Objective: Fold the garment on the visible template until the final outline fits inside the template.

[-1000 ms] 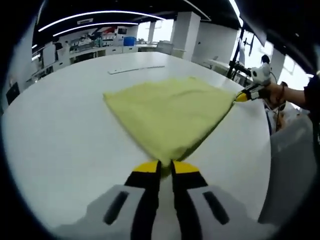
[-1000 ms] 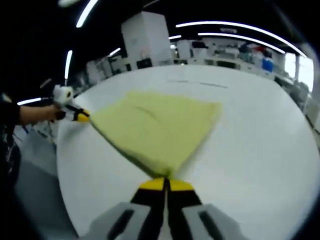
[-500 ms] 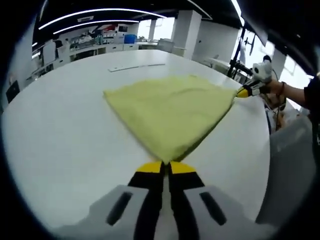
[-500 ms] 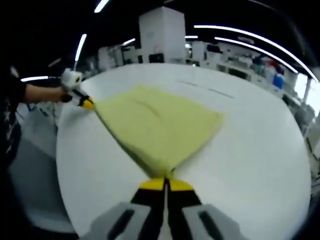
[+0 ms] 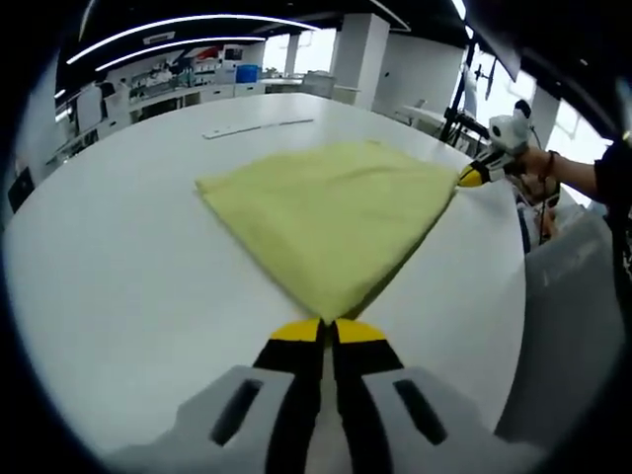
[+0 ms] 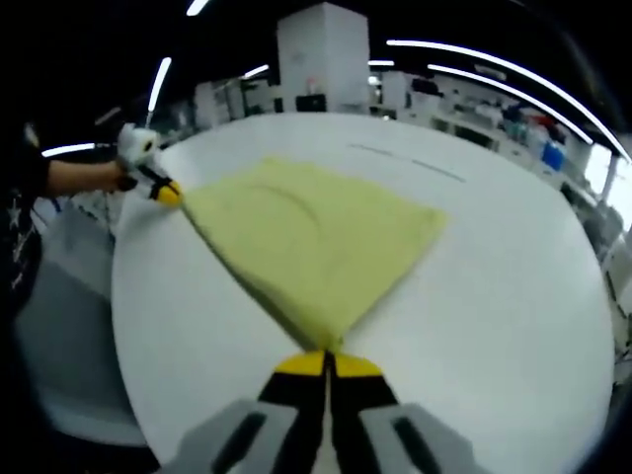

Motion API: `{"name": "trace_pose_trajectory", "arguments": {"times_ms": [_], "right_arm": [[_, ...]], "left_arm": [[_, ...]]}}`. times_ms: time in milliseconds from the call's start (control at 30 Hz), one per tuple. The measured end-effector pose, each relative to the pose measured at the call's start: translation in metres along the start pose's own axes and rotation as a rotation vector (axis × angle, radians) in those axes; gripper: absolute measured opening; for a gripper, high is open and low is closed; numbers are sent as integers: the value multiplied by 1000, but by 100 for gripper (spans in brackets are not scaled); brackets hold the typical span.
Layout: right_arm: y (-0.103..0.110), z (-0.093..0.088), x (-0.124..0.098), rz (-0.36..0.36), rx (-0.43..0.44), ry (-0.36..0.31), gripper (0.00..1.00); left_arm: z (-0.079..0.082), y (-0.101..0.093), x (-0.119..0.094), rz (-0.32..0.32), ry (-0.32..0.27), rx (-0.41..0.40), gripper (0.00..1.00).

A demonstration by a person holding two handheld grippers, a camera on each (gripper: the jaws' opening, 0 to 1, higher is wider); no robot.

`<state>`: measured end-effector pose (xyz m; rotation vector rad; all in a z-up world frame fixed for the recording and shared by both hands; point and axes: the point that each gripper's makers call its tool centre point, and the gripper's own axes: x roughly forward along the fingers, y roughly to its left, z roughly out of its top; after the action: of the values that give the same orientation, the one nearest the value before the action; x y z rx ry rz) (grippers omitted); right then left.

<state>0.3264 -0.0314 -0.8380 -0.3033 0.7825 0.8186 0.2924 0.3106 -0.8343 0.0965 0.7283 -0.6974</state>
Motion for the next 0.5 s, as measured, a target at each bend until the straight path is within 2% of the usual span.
{"name": "trace_pose_trajectory", "arguments": {"times_ms": [500], "right_arm": [[1,-6,-3,1,4,14,0]], "left_arm": [[-5,-3,-3,4,6,-9,0]]}}
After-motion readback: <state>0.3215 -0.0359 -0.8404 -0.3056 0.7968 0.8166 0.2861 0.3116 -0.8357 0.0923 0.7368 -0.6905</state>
